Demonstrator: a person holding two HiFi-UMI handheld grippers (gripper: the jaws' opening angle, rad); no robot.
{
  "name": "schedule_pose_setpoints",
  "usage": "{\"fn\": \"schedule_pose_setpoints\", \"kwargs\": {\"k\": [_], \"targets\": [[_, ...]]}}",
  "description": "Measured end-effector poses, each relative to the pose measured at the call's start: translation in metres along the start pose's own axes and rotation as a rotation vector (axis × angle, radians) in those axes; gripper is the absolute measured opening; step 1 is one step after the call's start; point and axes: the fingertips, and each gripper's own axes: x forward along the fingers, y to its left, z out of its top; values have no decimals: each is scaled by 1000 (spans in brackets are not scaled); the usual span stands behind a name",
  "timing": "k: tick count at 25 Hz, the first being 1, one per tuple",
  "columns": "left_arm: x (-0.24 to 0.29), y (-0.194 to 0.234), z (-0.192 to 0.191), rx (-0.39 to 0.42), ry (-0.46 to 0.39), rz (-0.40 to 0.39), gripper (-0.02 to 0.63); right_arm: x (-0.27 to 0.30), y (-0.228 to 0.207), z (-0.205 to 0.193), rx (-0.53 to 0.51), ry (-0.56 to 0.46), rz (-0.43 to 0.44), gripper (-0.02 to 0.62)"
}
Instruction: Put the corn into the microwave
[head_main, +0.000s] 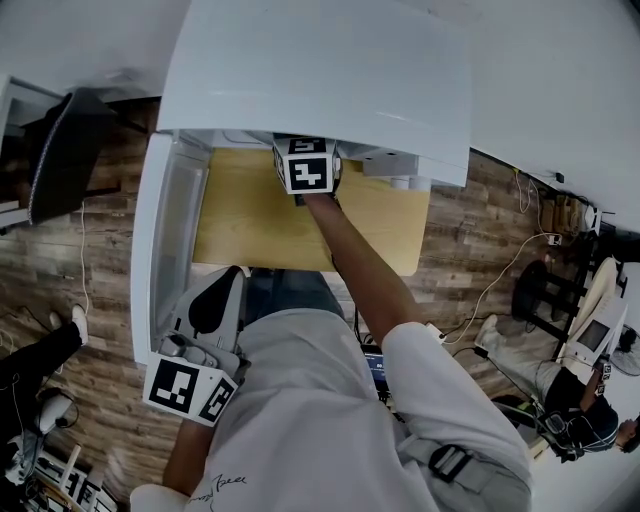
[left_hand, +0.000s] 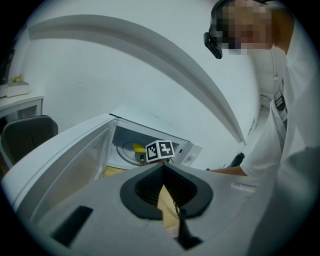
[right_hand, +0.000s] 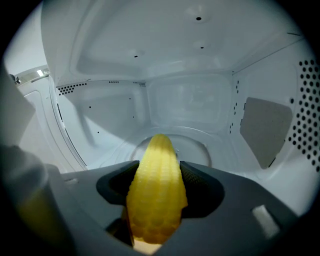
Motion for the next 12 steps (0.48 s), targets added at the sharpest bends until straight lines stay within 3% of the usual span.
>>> {"fn": "schedule_pose_setpoints", "kwargs": {"k": [12], "targets": [[0,-1,-4,-6,6,-9,-12,1,-9,2,-80,13,-81,266]]}}
